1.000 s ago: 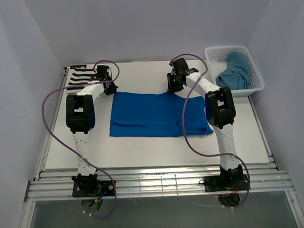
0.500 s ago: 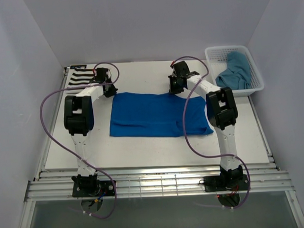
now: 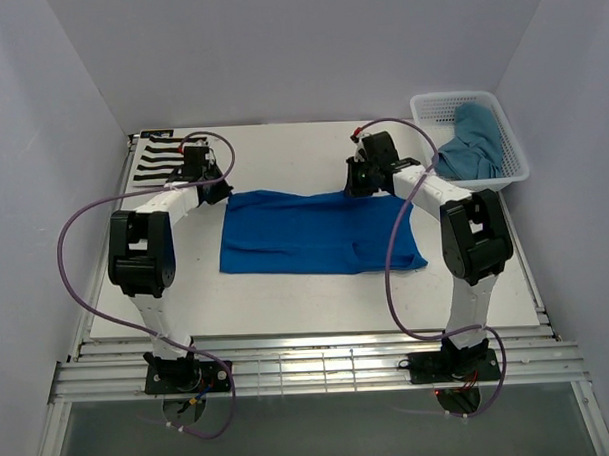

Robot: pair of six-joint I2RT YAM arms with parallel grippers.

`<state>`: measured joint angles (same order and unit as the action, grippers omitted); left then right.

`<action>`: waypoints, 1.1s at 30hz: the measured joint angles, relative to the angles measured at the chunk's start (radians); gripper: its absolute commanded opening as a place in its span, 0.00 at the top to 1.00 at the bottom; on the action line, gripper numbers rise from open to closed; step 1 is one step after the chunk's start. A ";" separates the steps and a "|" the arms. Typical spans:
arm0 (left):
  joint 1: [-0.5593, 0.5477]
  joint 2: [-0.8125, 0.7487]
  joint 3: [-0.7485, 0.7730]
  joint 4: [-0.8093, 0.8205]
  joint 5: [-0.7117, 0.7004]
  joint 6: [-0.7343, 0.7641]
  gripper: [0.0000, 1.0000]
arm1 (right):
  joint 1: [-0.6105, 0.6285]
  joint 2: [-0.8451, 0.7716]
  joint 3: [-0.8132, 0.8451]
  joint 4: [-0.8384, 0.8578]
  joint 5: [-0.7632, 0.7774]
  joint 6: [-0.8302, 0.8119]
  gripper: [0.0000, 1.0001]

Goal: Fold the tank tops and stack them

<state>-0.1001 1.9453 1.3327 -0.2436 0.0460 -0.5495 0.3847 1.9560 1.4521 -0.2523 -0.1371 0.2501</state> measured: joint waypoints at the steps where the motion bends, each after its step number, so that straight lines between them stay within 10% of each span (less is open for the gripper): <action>1: 0.000 -0.022 -0.023 0.011 0.000 0.000 1.00 | 0.000 -0.015 -0.023 0.010 -0.005 0.000 0.92; 33: 0.000 -0.294 -0.409 0.056 -0.012 0.011 1.00 | 0.017 -0.294 -0.502 0.160 -0.102 0.009 0.92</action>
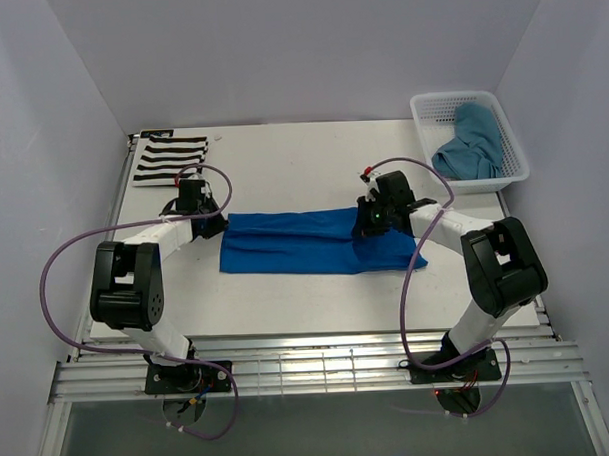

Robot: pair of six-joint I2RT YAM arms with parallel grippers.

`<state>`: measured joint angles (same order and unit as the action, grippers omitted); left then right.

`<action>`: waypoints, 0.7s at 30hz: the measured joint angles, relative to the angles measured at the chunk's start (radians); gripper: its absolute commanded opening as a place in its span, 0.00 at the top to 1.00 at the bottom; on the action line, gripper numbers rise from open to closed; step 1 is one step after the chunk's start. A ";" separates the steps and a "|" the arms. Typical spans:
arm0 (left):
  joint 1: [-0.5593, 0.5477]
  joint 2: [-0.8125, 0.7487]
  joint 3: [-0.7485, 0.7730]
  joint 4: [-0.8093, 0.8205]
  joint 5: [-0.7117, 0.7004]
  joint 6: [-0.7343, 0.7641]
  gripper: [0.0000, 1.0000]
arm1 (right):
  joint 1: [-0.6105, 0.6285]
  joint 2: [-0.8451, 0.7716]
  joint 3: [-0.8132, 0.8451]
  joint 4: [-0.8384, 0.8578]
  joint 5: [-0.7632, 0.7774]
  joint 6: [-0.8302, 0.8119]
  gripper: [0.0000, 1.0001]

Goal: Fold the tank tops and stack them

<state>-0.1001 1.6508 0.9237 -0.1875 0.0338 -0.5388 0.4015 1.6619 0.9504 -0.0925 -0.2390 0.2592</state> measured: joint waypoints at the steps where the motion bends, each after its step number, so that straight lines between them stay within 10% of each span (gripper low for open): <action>1: 0.000 0.000 -0.005 -0.005 0.000 -0.005 1.00 | 0.000 0.000 -0.004 0.000 0.000 0.002 0.92; 9: 0.000 0.000 -0.018 -0.072 -0.002 -0.060 0.54 | 0.000 -0.043 -0.087 0.026 0.010 0.045 0.65; 12: 0.000 -0.011 -0.020 -0.108 -0.030 -0.082 0.11 | 0.000 -0.096 -0.108 0.013 0.020 0.058 0.48; 17: 0.000 -0.082 0.018 -0.216 -0.091 -0.132 0.02 | 0.000 -0.236 -0.108 -0.024 0.064 0.062 0.05; 21: 0.000 -0.126 0.105 -0.264 -0.104 -0.160 0.02 | -0.019 -0.279 -0.025 -0.074 0.099 0.053 0.10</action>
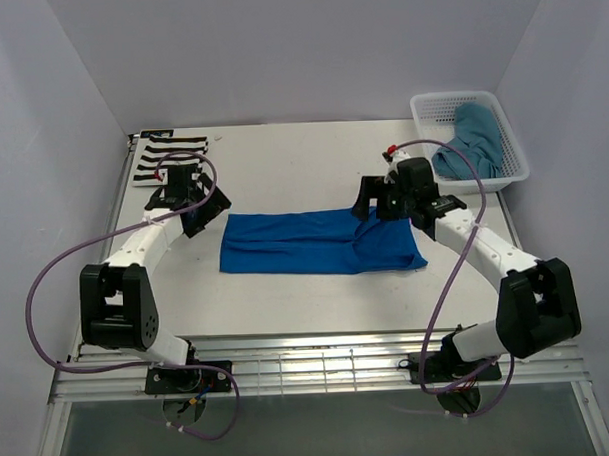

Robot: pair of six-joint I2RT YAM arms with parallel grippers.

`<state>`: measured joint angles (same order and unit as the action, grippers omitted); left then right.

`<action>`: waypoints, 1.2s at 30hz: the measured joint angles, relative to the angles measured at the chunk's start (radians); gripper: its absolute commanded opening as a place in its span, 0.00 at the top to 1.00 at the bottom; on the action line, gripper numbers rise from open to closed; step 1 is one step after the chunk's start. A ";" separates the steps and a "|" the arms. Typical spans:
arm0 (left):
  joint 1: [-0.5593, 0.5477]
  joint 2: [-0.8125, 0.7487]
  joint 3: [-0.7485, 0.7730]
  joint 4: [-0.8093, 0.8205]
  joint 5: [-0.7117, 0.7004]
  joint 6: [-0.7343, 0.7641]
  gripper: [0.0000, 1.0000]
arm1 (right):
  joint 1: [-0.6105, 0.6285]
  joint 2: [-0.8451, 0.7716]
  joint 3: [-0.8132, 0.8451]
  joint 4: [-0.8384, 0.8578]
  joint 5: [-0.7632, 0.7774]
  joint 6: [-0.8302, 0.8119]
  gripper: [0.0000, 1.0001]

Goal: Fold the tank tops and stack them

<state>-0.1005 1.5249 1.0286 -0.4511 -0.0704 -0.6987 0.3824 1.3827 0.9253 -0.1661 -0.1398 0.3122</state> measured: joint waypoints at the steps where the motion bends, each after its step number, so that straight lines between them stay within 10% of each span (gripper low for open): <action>1: -0.002 -0.005 0.018 0.000 0.005 -0.006 0.02 | -0.011 0.016 0.039 -0.012 0.003 -0.002 0.10; 14: -0.140 0.275 0.179 0.044 0.144 -0.033 0.02 | -0.104 0.594 0.661 -0.184 0.029 -0.064 0.10; 36: -0.139 0.322 0.124 0.124 0.172 -0.059 0.02 | -0.143 0.648 0.554 -0.245 0.051 -0.061 0.10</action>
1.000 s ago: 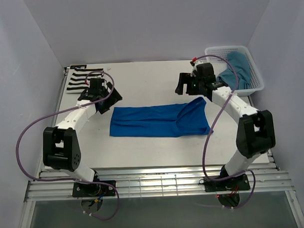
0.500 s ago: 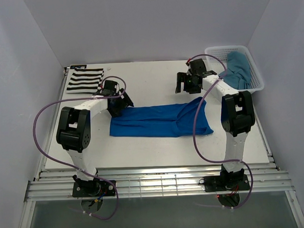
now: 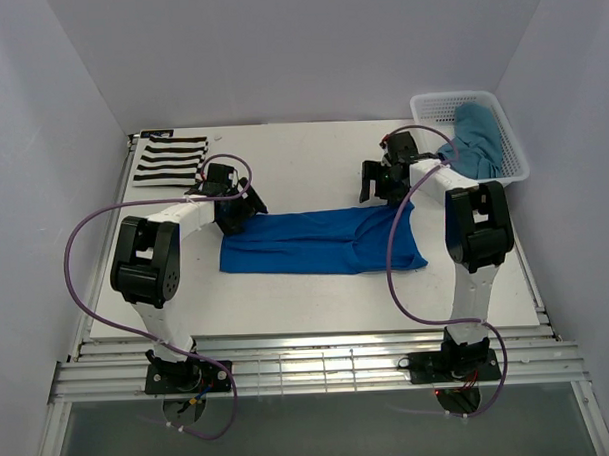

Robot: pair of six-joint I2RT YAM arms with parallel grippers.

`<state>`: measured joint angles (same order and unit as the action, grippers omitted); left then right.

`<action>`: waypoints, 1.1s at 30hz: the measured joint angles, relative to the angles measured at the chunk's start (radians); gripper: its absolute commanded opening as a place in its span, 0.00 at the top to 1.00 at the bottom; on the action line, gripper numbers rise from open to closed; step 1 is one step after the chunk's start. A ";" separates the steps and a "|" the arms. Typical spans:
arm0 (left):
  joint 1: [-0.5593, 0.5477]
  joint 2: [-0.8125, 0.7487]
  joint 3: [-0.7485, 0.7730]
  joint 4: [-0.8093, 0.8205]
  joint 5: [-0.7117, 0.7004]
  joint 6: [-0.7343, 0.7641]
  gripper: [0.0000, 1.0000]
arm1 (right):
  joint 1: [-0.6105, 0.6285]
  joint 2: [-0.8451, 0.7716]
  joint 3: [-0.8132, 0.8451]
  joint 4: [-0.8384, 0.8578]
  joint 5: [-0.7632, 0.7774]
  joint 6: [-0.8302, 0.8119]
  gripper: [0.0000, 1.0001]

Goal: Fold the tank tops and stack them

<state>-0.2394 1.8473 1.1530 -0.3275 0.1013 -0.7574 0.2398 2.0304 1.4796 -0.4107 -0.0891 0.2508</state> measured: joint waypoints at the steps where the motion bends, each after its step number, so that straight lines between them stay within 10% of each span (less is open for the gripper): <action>1: 0.000 -0.001 0.000 0.000 0.000 0.000 0.02 | -0.002 -0.003 -0.010 0.001 0.000 0.000 0.10; 33: 0.000 -0.009 -0.014 0.011 -0.015 -0.007 0.02 | -0.056 -0.339 -0.330 0.073 0.158 0.029 0.09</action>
<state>-0.2398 1.8381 1.1389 -0.3164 0.0860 -0.7647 0.1833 1.6917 1.1500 -0.3378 0.0689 0.2798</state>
